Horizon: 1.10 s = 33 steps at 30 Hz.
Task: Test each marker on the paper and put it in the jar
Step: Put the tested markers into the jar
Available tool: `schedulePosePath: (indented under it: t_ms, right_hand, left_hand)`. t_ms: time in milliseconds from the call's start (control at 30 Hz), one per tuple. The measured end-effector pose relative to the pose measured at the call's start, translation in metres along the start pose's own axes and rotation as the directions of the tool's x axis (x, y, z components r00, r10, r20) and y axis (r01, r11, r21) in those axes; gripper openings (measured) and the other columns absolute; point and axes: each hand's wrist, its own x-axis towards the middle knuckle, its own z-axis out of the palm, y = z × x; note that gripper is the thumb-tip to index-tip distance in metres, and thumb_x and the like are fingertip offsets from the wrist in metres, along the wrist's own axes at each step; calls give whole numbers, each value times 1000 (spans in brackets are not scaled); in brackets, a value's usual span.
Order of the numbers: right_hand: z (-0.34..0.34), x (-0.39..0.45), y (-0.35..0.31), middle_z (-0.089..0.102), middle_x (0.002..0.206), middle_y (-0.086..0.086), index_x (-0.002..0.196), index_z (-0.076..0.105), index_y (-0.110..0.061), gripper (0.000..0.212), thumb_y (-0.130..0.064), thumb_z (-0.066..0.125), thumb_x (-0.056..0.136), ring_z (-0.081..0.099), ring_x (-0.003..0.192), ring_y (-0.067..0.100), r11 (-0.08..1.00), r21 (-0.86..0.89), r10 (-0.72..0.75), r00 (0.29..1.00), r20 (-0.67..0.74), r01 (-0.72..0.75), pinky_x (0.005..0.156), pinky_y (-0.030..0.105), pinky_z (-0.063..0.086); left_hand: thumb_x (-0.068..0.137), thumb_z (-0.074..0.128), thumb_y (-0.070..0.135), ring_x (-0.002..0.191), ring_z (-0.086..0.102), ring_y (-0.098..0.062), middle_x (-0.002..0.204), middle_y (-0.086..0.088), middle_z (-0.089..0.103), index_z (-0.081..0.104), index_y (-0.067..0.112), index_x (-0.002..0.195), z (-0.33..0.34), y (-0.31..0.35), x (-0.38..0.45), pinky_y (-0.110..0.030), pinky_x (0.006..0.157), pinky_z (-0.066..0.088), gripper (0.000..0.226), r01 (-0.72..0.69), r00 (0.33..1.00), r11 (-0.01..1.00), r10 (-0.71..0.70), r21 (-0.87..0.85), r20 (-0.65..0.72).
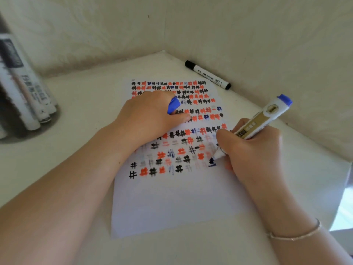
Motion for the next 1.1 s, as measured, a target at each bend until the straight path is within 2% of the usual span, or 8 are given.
schedulePosePath:
  t_ms: [167, 300, 433, 567, 633, 767, 933, 1100]
  right_hand:
    - [2, -3, -5, 41, 30, -17, 44, 42, -20, 46, 6, 59, 77, 39, 25, 0, 999, -23, -21, 999, 44, 22, 31, 8, 27]
    - [-1, 0, 1, 39, 37, -8, 52, 41, 3, 28, 1, 59, 74, 33, 32, 10, 1000, -23, -19, 1000, -21, 19, 39, 14, 27]
    - [1, -1, 0, 38, 30, -17, 45, 39, -18, 44, 5, 58, 77, 37, 26, 1, 999, -9, -46, 999, -10, 45, 32, 9, 26]
    - [0, 2, 4, 39, 36, -12, 49, 37, -7, 37, 4, 60, 76, 31, 30, 4, 999, -25, -39, 998, -39, 38, 35, 11, 26]
    - [-2, 5, 7, 40, 44, 3, 58, 41, -1, 32, -5, 67, 77, 33, 36, 13, 998, 68, 0, 995, -98, 7, 38, 17, 29]
    - [-5, 7, 5, 51, 46, 0, 64, 50, -15, 29, -16, 75, 78, 42, 34, 11, 940, 341, 31, 991, -127, 14, 36, 18, 36]
    - [-6, 10, 6, 66, 70, 0, 68, 67, -12, 21, -7, 59, 88, 62, 61, 21, 766, 643, 18, 1000, -20, -1, 60, 27, 53]
    - [-8, 9, 6, 54, 62, 7, 61, 56, -9, 29, 1, 49, 87, 54, 44, 23, 757, 651, -12, 997, -76, 59, 46, 26, 45]
  left_hand:
    - [84, 51, 61, 55, 38, -15, 66, 0, 44, 46, 18, 75, -1, 1, 0, -28, 52, 31, 44, 10, 1000, 1000, -10, 3, 0]
    - [85, 51, 61, 55, 38, -13, 66, 1, 45, 45, 20, 74, -1, 1, 0, -27, 52, 30, 43, 10, 1000, 1000, -10, 6, 6]
    - [85, 51, 60, 54, 37, -13, 65, 2, 43, 43, 20, 72, -3, 2, -2, -27, 52, 28, 43, 11, 1000, 1000, -11, 4, 8]
    - [88, 49, 57, 55, 39, -13, 65, 2, 45, 47, 19, 76, -3, 3, -2, -27, 52, 32, 40, 1, 1000, 1000, -1, 14, 6]
    - [93, 47, 47, 54, 40, -13, 65, 2, 46, 44, 19, 75, -4, 4, -3, -27, 52, 32, 33, -16, 1000, 1000, 16, 9, 8]
    - [95, 44, 33, 57, 46, -11, 69, 5, 53, 52, 21, 88, -12, 8, -8, -28, 54, 34, 16, -84, 993, 977, 99, -198, 67]
    - [89, 63, 25, 80, 59, -5, 90, 14, 63, 66, 32, 98, -17, 15, -14, -25, 75, 48, 12, -125, 943, 893, 243, -433, 228]
    - [88, 65, 25, 84, 55, 4, 91, 18, 64, 67, 34, 98, -14, 16, -14, -12, 73, 44, 14, -131, 948, 864, 253, -487, 193]
